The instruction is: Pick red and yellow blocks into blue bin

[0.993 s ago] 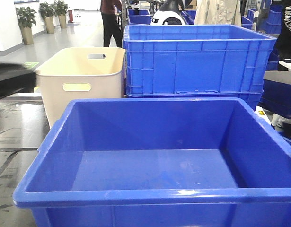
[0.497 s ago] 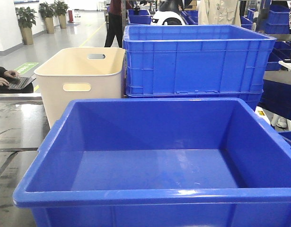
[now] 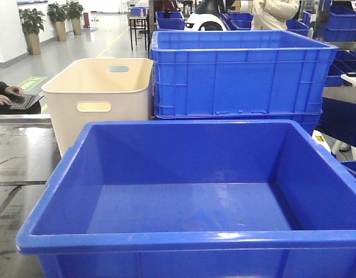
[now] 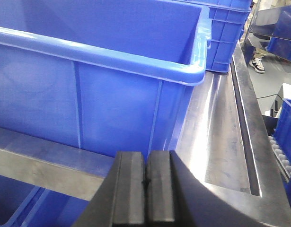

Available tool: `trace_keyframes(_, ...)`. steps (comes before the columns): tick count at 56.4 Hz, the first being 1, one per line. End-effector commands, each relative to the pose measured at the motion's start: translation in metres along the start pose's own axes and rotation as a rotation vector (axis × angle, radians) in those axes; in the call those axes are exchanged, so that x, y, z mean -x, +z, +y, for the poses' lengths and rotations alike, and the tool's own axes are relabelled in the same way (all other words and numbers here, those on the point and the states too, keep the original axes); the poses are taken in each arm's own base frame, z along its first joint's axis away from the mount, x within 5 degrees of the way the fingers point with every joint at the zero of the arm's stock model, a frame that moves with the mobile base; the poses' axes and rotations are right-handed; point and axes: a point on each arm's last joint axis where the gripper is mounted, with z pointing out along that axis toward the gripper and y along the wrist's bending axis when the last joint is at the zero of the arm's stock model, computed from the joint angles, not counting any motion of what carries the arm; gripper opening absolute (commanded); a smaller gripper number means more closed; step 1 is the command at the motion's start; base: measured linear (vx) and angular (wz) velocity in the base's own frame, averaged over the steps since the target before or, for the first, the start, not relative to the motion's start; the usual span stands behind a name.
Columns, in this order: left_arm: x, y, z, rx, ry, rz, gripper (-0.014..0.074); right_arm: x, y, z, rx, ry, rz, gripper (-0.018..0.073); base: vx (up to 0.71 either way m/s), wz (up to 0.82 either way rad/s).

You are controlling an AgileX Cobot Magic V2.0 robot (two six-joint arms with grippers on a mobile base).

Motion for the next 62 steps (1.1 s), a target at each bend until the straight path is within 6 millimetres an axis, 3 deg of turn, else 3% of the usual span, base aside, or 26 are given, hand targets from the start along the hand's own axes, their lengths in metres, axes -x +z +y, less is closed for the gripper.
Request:
trace_keyframes(1, 0.013, -0.002, 0.002, 0.021, -0.027, -0.078, 0.0000, 0.013, -0.002, -0.002, -0.018, -0.017, -0.084, -0.0010, 0.00, 0.00)
trace_keyframes(13, 0.012, -0.006, 0.002, 0.033, 0.006, -0.089, 0.0000, 0.013, -0.002, -0.002, -0.018, -0.021, -0.084, -0.0010, 0.00, 0.00)
trace_keyframes(18, 0.002, -0.013, 0.007, 0.121, 0.073, -0.139, 0.0000, 0.013, -0.002, -0.002, -0.018, -0.021, -0.084, -0.0010, 0.00, 0.00)
trace_keyframes(27, -0.042, -0.018, 0.019, 0.275, -0.014, -0.339, 0.0000, 0.013, -0.002, -0.002, -0.018, -0.021, -0.084, -0.0010, 0.00, 0.00)
trace_keyframes(36, -0.090, -0.008, 0.024, 0.304, -0.041, -0.425, 0.0000, 0.013, -0.002, -0.002, -0.018, -0.020, -0.082, -0.0010, 0.00, 0.00)
trace_keyframes(62, -0.092, -0.006, 0.025, 0.307, -0.037, -0.384, 0.0000, 0.012, -0.002, -0.002, -0.016, -0.018, -0.076, -0.0010, 0.00, 0.00)
